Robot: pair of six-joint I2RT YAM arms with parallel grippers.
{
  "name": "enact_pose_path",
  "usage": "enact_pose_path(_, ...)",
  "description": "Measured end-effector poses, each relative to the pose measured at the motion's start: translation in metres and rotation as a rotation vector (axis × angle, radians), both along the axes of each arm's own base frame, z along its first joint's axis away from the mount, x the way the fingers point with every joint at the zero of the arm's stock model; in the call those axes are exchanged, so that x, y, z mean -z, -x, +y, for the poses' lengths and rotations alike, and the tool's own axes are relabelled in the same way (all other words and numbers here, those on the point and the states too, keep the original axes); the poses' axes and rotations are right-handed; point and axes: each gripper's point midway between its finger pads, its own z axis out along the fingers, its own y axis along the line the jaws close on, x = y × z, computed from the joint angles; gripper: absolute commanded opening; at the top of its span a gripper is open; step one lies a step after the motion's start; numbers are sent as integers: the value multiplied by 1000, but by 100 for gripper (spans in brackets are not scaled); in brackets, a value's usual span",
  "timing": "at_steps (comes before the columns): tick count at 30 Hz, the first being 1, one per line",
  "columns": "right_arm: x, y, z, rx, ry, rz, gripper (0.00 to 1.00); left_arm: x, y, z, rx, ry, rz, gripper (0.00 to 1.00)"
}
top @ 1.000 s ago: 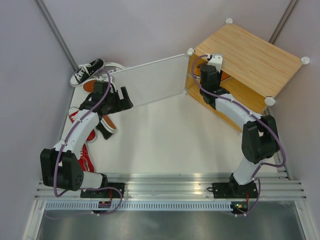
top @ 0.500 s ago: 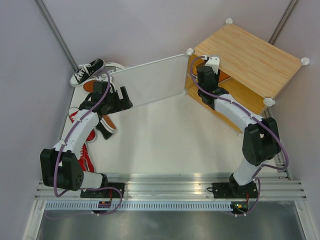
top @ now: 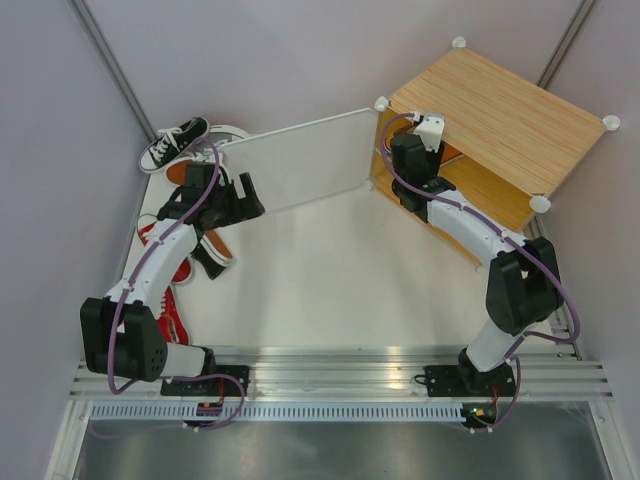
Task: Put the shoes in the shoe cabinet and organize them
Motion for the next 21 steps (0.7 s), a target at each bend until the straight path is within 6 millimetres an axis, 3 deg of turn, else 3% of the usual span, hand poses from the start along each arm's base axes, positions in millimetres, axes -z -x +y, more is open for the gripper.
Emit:
enact_pose_path(12,-6,-9,-10,134,-49,-70,60,0,0,0,1,2,0,99)
enact_pose_path(15,-5,-12,-13,174,-46,-83,52,0,0,0,1,2,0,99)
enact_pose_path(21,3,-19,-12,173,-44,-80,20,0,0,0,1,2,0,99)
